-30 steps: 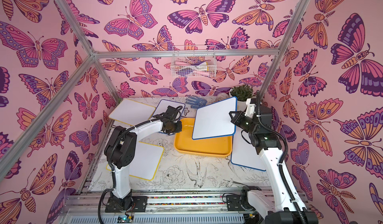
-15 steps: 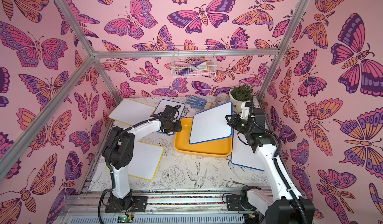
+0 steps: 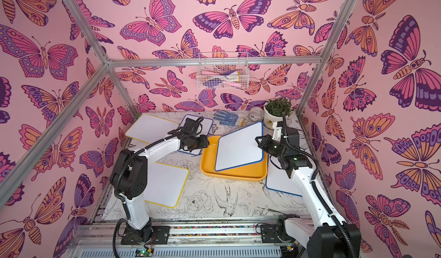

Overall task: Put the whiteboard into the storage box
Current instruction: Move the storage box to the center of the board.

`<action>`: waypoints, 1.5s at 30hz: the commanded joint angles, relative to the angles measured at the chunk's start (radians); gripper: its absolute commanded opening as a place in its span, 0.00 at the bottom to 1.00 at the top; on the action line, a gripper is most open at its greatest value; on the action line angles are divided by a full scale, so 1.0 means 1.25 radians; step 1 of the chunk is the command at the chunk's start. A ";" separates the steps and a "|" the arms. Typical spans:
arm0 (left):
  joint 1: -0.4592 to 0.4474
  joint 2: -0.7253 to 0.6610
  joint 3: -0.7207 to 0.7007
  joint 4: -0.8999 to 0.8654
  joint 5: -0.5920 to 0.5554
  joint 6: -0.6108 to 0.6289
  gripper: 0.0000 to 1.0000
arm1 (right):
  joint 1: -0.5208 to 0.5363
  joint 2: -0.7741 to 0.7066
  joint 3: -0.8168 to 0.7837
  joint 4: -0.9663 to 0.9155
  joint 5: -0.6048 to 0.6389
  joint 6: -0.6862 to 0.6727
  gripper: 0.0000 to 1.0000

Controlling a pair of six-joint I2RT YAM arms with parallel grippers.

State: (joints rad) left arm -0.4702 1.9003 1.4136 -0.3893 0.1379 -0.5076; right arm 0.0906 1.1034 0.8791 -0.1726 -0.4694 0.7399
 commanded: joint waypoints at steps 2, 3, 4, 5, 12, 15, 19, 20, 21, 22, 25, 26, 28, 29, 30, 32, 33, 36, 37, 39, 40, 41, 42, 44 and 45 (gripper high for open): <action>0.006 -0.036 -0.029 0.008 0.010 -0.012 0.61 | 0.022 -0.005 -0.004 0.097 -0.006 0.038 0.00; 0.006 -0.040 -0.034 0.011 0.010 -0.012 0.61 | 0.024 -0.001 -0.010 0.102 -0.004 0.044 0.00; 0.006 -0.044 -0.040 0.012 0.010 -0.013 0.61 | 0.029 0.002 -0.015 0.111 0.000 0.050 0.00; 0.007 -0.046 -0.044 0.013 0.010 -0.013 0.61 | 0.032 0.006 -0.020 0.120 0.002 0.056 0.00; 0.008 -0.072 -0.070 0.019 0.008 -0.006 0.63 | 0.042 0.043 -0.051 0.170 0.013 0.083 0.00; 0.009 -0.085 -0.078 0.019 0.013 -0.009 0.63 | 0.043 0.052 -0.066 0.188 0.023 0.094 0.00; 0.009 -0.111 -0.088 0.018 0.020 -0.015 0.64 | 0.043 0.062 -0.085 0.203 0.032 0.101 0.00; 0.009 -0.118 -0.090 0.018 0.021 -0.015 0.64 | 0.043 0.063 -0.088 0.204 0.034 0.101 0.00; 0.009 -0.125 -0.092 0.017 0.022 -0.015 0.64 | 0.043 0.066 -0.092 0.206 0.034 0.101 0.00; 0.009 -0.133 -0.094 0.014 0.024 -0.016 0.65 | 0.043 0.067 -0.095 0.206 0.036 0.102 0.00; 0.007 -0.146 -0.084 -0.021 0.036 -0.005 0.65 | 0.043 0.070 -0.107 0.208 0.037 0.101 0.06; 0.004 -0.147 -0.076 -0.045 0.035 0.009 0.66 | 0.043 0.070 -0.110 0.207 0.037 0.098 0.10; -0.002 -0.152 -0.057 -0.094 0.018 0.037 0.67 | 0.044 0.068 -0.117 0.203 0.038 0.095 0.16; -0.002 -0.157 -0.051 -0.113 0.013 0.048 0.67 | 0.043 0.069 -0.121 0.203 0.039 0.094 0.20; -0.002 -0.163 -0.050 -0.126 0.010 0.058 0.67 | 0.043 0.070 -0.126 0.202 0.040 0.092 0.24; -0.002 -0.172 -0.052 -0.140 0.009 0.070 0.67 | 0.043 0.070 -0.135 0.199 0.040 0.087 0.29; -0.003 -0.175 -0.056 -0.141 0.016 0.075 0.68 | 0.043 0.070 -0.138 0.192 0.044 0.080 0.31; -0.007 -0.163 -0.051 -0.159 0.035 0.087 0.68 | 0.043 0.071 -0.149 0.176 0.058 0.066 0.36; -0.008 -0.163 -0.057 -0.156 0.038 0.083 0.68 | 0.044 0.071 -0.151 0.174 0.060 0.063 0.37; -0.014 -0.165 -0.071 -0.148 0.035 0.080 0.69 | 0.043 0.079 -0.151 0.166 0.059 0.057 0.39; -0.014 -0.166 -0.076 -0.143 0.035 0.078 0.70 | 0.043 0.082 -0.149 0.160 0.059 0.054 0.40; -0.014 -0.167 -0.085 -0.136 0.038 0.077 0.70 | 0.043 0.085 -0.147 0.154 0.056 0.048 0.40; -0.014 -0.169 -0.092 -0.131 0.040 0.078 0.71 | 0.043 0.089 -0.146 0.149 0.054 0.043 0.41; -0.014 -0.171 -0.096 -0.126 0.041 0.088 0.72 | 0.043 0.096 -0.141 0.131 0.054 0.033 0.42; -0.013 -0.173 -0.096 -0.127 0.043 0.094 0.73 | 0.044 0.100 -0.139 0.122 0.056 0.028 0.42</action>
State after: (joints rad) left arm -0.4858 1.7088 1.3121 -0.5438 0.1776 -0.4187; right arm 0.1398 1.2175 0.6853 0.0013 -0.4068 0.8112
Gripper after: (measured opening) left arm 0.723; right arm 0.420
